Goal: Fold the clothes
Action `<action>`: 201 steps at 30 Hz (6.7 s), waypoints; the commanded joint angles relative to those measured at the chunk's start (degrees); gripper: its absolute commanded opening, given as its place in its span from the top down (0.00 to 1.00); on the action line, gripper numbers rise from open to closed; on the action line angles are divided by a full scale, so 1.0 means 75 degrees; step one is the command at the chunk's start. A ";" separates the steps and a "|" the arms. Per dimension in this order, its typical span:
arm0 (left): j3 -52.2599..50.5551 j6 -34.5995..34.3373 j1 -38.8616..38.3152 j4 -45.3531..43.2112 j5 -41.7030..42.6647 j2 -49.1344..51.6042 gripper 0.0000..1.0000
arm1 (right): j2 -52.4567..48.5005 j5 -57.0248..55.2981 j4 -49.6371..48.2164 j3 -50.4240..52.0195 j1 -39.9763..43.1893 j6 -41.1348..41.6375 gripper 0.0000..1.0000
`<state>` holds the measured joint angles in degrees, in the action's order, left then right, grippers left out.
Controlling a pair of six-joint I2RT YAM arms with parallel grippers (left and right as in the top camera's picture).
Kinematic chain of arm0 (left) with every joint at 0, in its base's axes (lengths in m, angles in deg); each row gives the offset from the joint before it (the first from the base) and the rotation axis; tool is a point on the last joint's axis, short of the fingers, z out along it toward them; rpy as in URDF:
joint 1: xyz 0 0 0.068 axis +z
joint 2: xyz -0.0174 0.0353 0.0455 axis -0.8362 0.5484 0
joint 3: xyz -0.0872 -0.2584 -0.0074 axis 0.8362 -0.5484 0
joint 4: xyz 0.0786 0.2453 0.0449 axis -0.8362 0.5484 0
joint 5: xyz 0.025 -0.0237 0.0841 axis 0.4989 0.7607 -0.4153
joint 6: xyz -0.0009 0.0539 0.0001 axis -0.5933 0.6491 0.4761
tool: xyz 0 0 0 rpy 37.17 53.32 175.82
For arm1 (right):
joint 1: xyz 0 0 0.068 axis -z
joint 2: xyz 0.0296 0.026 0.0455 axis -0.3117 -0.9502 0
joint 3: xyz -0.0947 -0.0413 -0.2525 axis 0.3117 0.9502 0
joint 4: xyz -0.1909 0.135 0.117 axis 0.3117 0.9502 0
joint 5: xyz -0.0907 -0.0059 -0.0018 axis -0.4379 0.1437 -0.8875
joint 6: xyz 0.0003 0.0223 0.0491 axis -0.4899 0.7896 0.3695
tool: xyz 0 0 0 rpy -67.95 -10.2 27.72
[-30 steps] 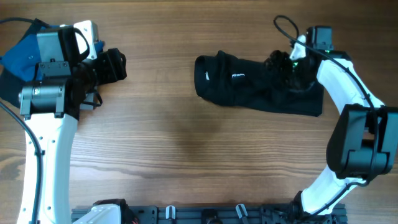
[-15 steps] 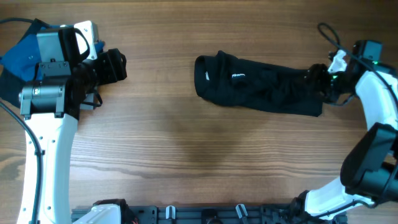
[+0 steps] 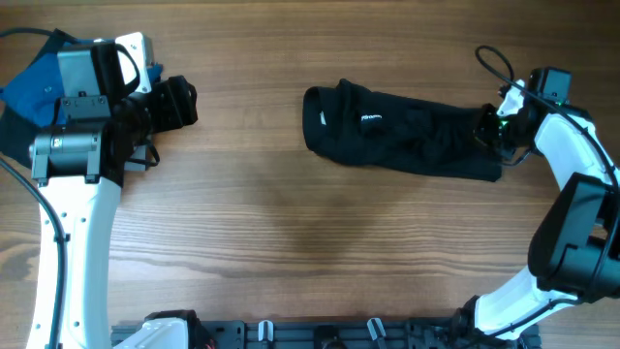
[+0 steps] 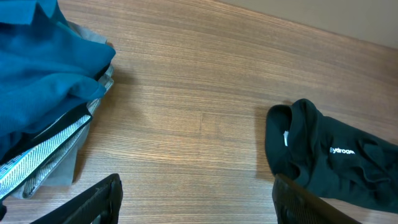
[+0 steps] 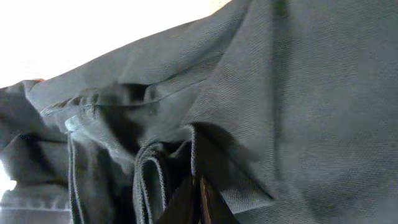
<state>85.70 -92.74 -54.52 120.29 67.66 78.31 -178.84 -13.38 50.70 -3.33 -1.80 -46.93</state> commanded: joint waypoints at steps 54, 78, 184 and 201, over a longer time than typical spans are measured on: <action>-0.0015 0.0035 -0.2675 -0.2818 0.3456 0.5141 0.00 | 0.1781 -0.0108 0.1492 -0.0254 -0.0679 -0.0755 0.27; 0.0038 -0.0973 -0.4287 -0.4185 0.2809 0.6438 0.96 | 0.1781 -0.0405 0.1687 -0.0254 -0.0679 -0.0787 0.32; 0.1405 0.0041 -0.4756 -0.3366 0.2515 0.4983 0.96 | -0.1154 -0.4296 0.2328 -0.0044 -0.1058 0.0417 0.86; 0.1402 0.0493 -0.6467 -0.4488 0.2022 0.5432 0.96 | -0.0603 -0.3459 0.3112 -0.0458 -0.0988 0.0440 0.66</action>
<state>95.25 -90.56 -101.80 87.30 83.04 117.59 -184.54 -43.59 71.11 -5.56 -9.28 -43.50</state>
